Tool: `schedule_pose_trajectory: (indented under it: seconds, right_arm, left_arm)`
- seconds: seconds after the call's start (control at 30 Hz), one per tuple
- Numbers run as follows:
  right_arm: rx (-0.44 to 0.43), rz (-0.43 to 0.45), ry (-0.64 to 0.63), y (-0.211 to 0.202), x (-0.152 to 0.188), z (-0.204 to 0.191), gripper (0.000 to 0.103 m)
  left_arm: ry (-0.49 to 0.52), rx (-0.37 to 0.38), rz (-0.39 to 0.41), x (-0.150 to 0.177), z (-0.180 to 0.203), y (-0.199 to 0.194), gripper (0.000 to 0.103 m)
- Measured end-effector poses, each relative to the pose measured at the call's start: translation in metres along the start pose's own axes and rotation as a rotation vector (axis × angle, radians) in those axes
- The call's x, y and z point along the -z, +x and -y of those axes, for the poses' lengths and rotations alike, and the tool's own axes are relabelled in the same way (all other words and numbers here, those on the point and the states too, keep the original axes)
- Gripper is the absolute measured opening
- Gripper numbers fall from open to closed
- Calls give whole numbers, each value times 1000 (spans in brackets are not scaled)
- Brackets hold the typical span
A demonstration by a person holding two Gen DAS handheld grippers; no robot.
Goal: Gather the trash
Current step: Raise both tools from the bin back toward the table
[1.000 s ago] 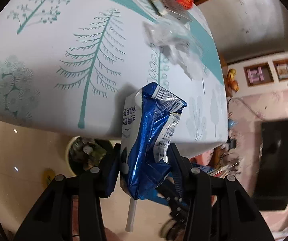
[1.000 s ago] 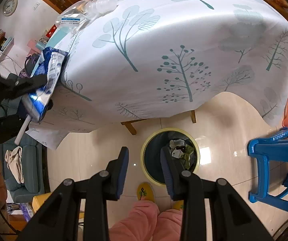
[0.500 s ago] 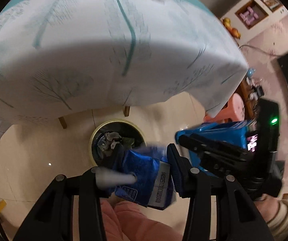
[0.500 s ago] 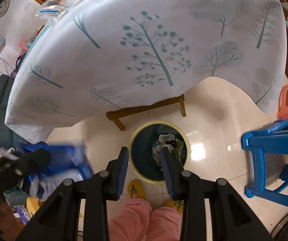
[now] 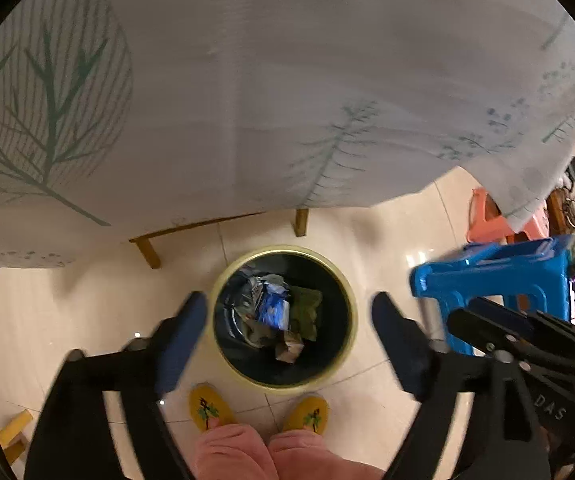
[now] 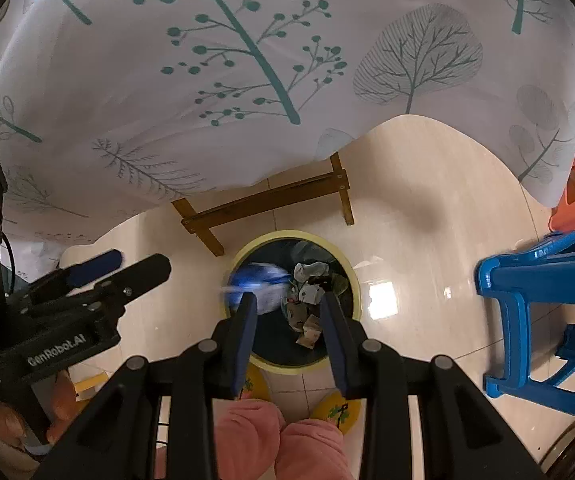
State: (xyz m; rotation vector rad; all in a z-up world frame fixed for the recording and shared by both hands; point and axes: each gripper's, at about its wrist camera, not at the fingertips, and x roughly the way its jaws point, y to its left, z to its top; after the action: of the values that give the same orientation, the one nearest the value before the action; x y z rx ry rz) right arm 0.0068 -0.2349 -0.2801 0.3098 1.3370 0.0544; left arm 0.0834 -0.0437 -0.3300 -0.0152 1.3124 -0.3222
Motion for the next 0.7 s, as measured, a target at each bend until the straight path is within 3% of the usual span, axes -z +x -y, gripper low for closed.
schedule_pose_trajectory:
  seconds: [0.27,0.7]
  right_arm:
    - [-10,14,-3,-11,-1,-4,33]
    - [-58,69,-83,-108,-16,-52,33]
  left_arm:
    - [-16,-33,48,6,-9,-27,87]
    - [-88,-93,67,11,-15,-149,87]
